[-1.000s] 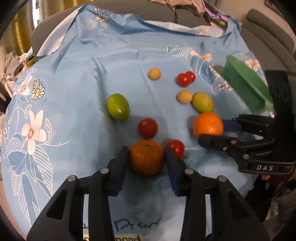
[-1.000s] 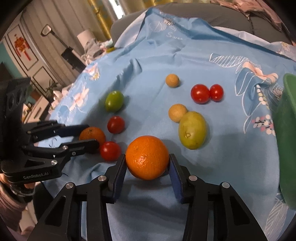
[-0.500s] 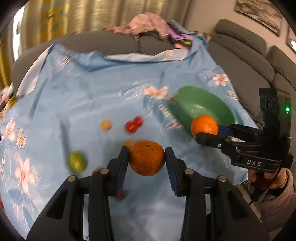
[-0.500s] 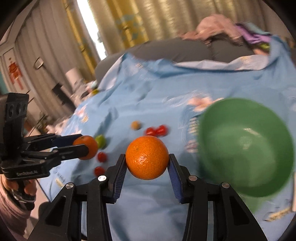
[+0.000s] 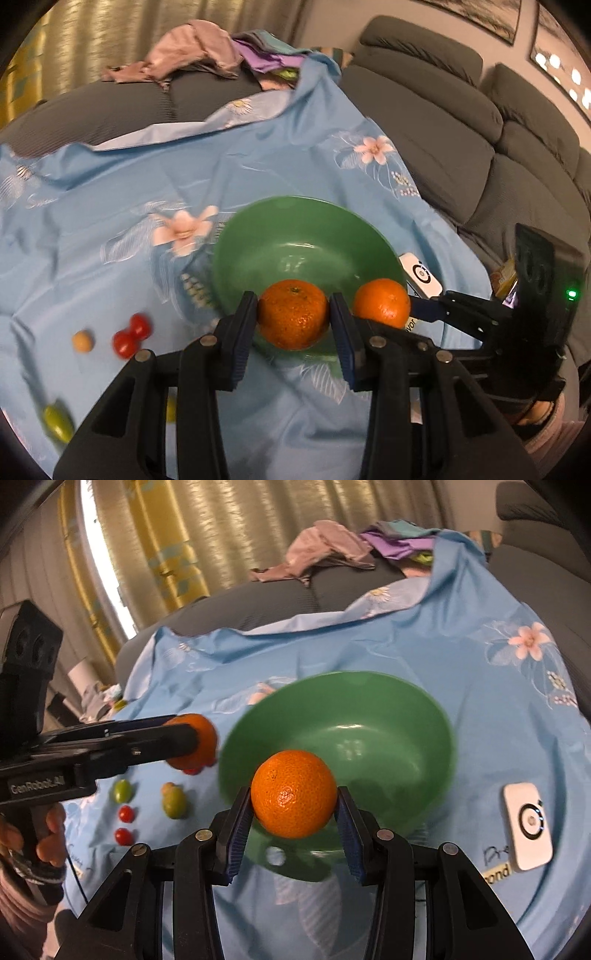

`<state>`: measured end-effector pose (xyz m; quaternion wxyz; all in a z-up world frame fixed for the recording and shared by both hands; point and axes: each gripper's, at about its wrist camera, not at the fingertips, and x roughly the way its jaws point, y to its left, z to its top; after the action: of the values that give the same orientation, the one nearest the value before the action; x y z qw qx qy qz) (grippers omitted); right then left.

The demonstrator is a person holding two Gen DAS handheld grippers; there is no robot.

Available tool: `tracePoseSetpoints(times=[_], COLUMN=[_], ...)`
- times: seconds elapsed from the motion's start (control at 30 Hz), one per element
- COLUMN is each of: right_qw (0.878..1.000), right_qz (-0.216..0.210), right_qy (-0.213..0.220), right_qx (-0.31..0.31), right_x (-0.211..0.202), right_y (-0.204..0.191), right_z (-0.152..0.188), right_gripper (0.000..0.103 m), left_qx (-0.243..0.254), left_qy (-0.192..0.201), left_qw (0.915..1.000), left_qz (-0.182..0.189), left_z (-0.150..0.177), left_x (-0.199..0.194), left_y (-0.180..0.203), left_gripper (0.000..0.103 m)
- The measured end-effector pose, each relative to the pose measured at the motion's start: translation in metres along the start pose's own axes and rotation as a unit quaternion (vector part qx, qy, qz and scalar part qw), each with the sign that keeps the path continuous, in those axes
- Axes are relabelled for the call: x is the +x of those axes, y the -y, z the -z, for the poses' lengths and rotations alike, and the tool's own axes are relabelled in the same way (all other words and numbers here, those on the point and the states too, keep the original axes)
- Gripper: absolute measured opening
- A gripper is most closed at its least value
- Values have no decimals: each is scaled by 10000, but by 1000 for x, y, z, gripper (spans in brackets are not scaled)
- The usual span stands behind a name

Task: Organize fruits
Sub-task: 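Lower the orange into the green bowl and open the left gripper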

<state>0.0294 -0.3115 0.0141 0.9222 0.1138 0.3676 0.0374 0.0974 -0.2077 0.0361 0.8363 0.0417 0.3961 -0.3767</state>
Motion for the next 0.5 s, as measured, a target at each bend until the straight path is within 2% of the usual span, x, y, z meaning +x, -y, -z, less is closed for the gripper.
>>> tracePoseSetpoints(times=[0.27, 0.43, 0.5], right_qw=[9998, 9995, 9995], right_qz=[157, 253, 286], right_qy=[-114, -164, -157], right_qx=[7, -35, -32], right_x=[2, 1, 0], right_y=[13, 10, 9], right_z=[7, 7, 7], right_gripper=[46, 46, 46], left_qx=[357, 410, 432], left_qy=[-446, -422, -397], left_qw=[9976, 9970, 9967], left_qz=[-381, -511, -567], left_z=[7, 9, 10], left_x=[32, 33, 29], left_y=[14, 15, 16], left_gripper=[40, 40, 46])
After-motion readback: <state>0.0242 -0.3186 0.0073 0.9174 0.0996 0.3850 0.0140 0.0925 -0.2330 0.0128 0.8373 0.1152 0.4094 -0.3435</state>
